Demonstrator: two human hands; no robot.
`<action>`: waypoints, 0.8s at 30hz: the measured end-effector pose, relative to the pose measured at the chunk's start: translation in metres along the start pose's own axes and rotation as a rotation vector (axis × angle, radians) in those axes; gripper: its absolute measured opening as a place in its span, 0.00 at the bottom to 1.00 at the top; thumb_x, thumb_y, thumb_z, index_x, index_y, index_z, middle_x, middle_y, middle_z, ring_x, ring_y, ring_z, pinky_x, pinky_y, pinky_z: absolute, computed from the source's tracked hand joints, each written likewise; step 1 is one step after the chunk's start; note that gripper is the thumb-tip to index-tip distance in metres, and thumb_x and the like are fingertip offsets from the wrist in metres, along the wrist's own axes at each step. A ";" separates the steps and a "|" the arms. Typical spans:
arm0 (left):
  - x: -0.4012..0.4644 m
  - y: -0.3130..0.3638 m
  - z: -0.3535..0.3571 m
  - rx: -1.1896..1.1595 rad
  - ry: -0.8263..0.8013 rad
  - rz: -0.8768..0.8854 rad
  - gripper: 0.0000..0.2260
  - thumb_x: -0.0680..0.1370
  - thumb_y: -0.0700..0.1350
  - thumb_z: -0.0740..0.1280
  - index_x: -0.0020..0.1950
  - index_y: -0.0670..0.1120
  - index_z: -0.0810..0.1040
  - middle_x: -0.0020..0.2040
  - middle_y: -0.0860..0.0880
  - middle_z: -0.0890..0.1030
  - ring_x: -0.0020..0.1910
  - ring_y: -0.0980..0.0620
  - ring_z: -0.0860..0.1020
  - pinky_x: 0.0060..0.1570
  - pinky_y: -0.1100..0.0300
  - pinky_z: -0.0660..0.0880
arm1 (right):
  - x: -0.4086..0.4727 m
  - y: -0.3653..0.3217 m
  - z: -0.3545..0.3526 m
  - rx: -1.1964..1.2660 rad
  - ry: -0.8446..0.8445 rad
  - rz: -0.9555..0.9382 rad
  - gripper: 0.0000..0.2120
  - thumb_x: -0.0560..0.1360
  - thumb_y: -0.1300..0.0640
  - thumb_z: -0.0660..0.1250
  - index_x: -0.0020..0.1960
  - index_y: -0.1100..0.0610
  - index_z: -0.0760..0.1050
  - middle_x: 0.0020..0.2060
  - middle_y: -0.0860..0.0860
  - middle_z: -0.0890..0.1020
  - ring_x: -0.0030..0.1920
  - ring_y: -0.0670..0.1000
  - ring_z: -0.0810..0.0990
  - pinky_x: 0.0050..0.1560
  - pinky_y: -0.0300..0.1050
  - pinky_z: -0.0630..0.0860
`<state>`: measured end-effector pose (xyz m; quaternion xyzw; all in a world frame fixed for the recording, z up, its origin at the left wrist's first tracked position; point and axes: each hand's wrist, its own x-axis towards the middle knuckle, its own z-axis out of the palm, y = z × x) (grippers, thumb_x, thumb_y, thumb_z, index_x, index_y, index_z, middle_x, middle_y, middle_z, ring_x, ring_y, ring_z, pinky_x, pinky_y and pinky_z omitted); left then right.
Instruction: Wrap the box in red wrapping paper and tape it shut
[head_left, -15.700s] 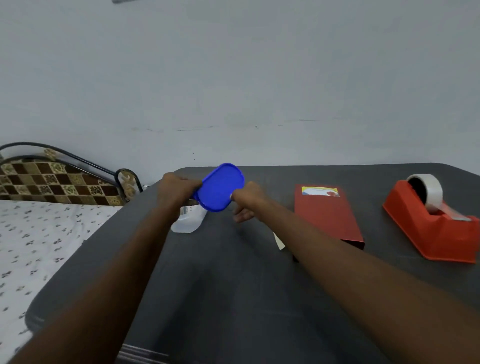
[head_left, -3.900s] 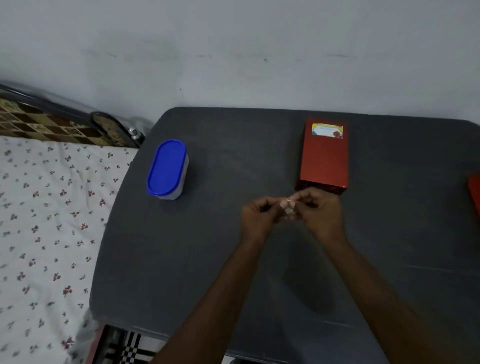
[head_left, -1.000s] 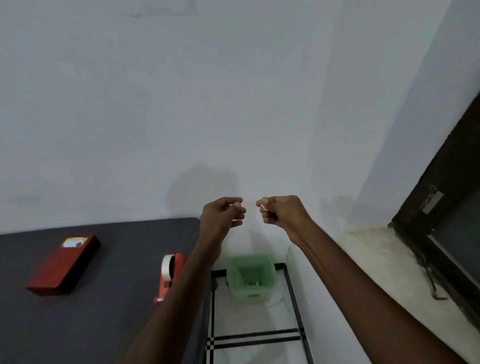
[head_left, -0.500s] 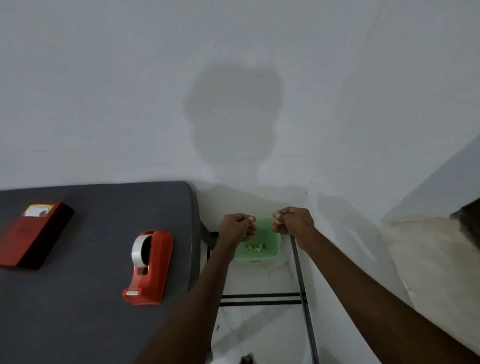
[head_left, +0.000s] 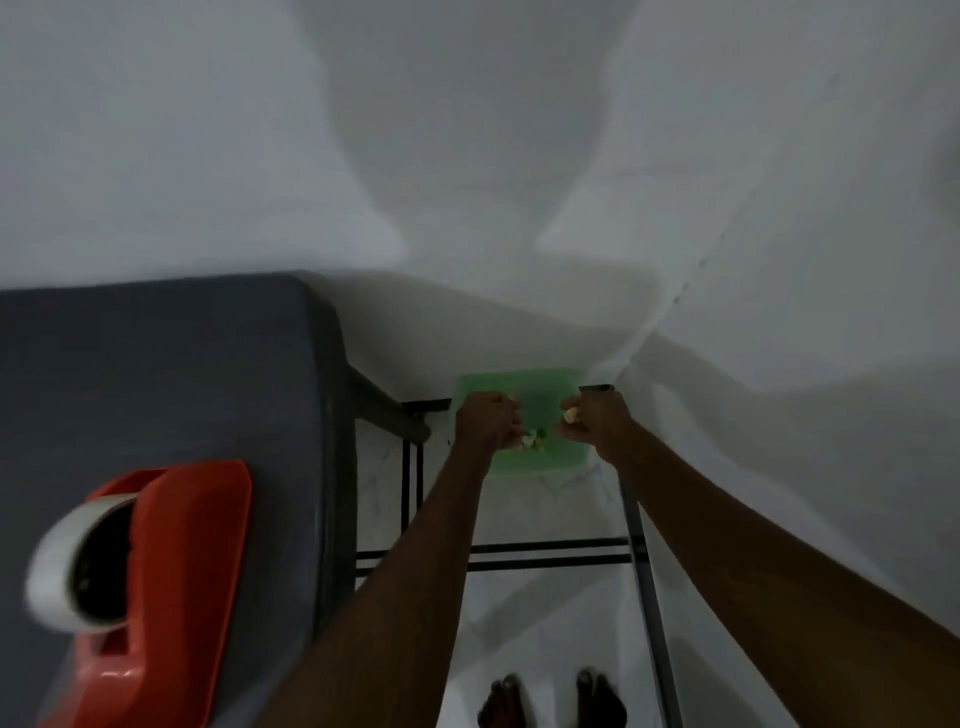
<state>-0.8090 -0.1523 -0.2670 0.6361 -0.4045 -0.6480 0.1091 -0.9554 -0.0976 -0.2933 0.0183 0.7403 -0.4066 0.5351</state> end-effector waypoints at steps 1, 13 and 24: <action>0.004 0.001 -0.003 0.009 0.020 0.000 0.05 0.82 0.36 0.61 0.49 0.37 0.76 0.33 0.42 0.74 0.23 0.51 0.74 0.19 0.66 0.70 | 0.001 -0.002 0.004 0.026 0.020 0.023 0.04 0.80 0.70 0.59 0.52 0.67 0.73 0.45 0.61 0.76 0.38 0.58 0.78 0.38 0.55 0.80; 0.045 -0.026 -0.012 0.057 0.049 -0.015 0.09 0.80 0.41 0.66 0.40 0.45 0.76 0.34 0.45 0.77 0.23 0.56 0.76 0.23 0.66 0.74 | 0.045 0.022 0.001 -0.200 -0.016 -0.032 0.10 0.80 0.63 0.62 0.41 0.53 0.72 0.53 0.58 0.76 0.48 0.55 0.78 0.58 0.55 0.79; -0.084 0.049 -0.030 0.223 0.072 0.381 0.13 0.73 0.53 0.70 0.52 0.47 0.83 0.46 0.47 0.83 0.48 0.47 0.82 0.51 0.51 0.80 | -0.120 -0.050 -0.012 -0.585 0.051 -0.523 0.10 0.77 0.56 0.68 0.52 0.62 0.83 0.49 0.58 0.85 0.52 0.59 0.83 0.53 0.47 0.77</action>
